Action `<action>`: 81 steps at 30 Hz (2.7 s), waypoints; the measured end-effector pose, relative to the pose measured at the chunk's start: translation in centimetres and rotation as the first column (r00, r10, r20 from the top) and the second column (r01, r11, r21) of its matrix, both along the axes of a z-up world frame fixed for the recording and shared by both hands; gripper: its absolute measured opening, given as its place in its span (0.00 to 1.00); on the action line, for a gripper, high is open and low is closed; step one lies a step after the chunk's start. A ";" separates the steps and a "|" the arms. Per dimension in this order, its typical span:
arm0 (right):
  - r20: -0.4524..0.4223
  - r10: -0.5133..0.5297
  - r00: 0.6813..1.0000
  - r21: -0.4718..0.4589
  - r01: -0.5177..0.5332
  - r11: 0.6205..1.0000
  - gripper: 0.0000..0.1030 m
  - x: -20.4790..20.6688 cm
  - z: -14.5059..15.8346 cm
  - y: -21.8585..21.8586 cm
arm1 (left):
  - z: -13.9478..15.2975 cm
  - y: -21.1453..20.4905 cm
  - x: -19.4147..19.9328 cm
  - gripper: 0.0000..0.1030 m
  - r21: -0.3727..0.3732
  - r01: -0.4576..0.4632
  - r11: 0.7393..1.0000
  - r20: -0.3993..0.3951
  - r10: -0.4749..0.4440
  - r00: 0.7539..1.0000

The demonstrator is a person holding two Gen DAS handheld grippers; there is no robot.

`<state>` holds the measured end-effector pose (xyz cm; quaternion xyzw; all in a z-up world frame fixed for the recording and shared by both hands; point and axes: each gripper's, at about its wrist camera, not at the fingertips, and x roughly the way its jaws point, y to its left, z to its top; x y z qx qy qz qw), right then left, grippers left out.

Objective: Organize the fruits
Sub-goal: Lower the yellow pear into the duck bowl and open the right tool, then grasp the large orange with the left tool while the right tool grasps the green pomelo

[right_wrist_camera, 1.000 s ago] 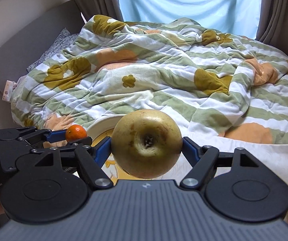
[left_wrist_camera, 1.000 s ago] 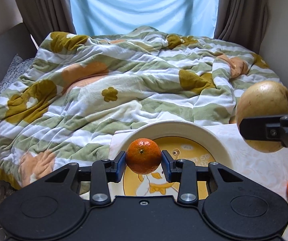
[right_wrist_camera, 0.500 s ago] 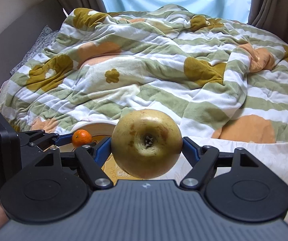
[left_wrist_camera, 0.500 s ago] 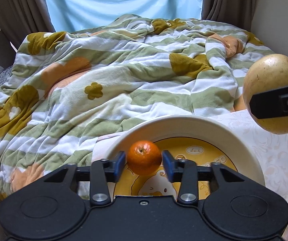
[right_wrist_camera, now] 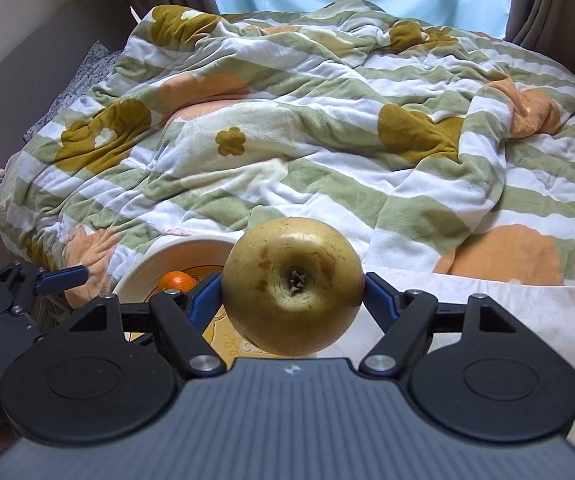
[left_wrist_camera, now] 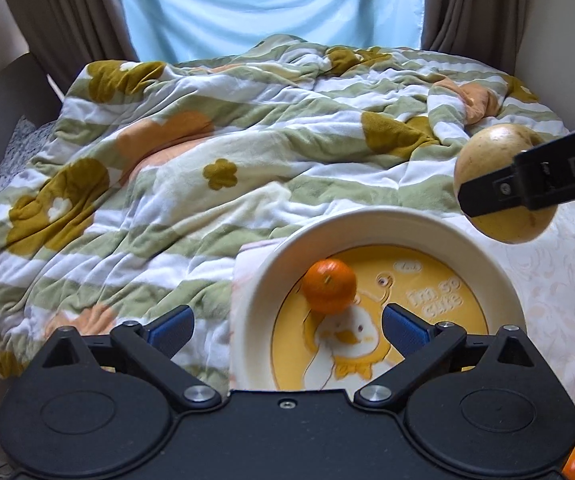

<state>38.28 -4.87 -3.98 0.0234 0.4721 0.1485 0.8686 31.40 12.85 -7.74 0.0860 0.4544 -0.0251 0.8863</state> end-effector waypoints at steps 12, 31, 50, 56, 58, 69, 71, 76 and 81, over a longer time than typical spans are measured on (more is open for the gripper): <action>-0.037 0.106 0.994 -0.009 -0.106 0.994 0.88 0.6 -2.8 5.2 | 1.4 2.7 -3.2 0.99 -0.045 -0.101 0.994 0.016 0.102 0.995; 0.039 0.098 0.994 -0.122 -0.093 0.988 1.00 -1.1 -2.9 6.5 | 2.0 3.5 -5.6 0.99 -0.068 -0.097 0.993 0.037 0.099 0.994; 0.145 -0.003 0.989 -0.023 0.007 1.000 1.00 -10.8 4.6 0.3 | 7.7 2.7 -14.2 0.99 -0.040 -0.200 0.979 0.170 0.204 0.964; 0.195 -0.012 0.981 -0.025 0.018 1.000 1.00 -16.5 6.5 -3.5 | 8.8 0.7 -19.1 0.99 -0.012 -0.252 0.968 0.196 0.249 0.948; 0.196 -0.016 0.981 -0.012 0.019 1.000 1.00 -18.1 6.8 -5.0 | 9.0 -0.2 -20.6 0.99 -0.013 -0.257 0.966 0.199 0.255 0.946; 0.179 -0.083 0.980 0.005 0.083 0.997 1.00 -25.5 5.7 -14.3 | 8.4 -6.5 -26.2 0.99 -0.008 -0.249 0.969 0.217 0.245 0.945; 0.174 -0.094 0.980 0.007 0.094 0.996 1.00 -26.3 5.1 -15.7 | 7.8 -7.8 -26.6 0.99 -0.008 -0.238 0.971 0.212 0.234 0.949; 0.152 -0.111 0.982 0.012 0.110 0.994 1.00 -27.8 3.0 -18.9 | 6.2 -10.8 -26.8 0.99 -0.009 -0.201 0.979 0.198 0.199 0.960; 0.115 -0.111 0.987 0.022 0.109 0.994 1.00 -28.6 0.4 -21.0 | 4.3 -13.5 -26.2 0.99 -0.015 -0.155 0.988 0.174 0.155 0.972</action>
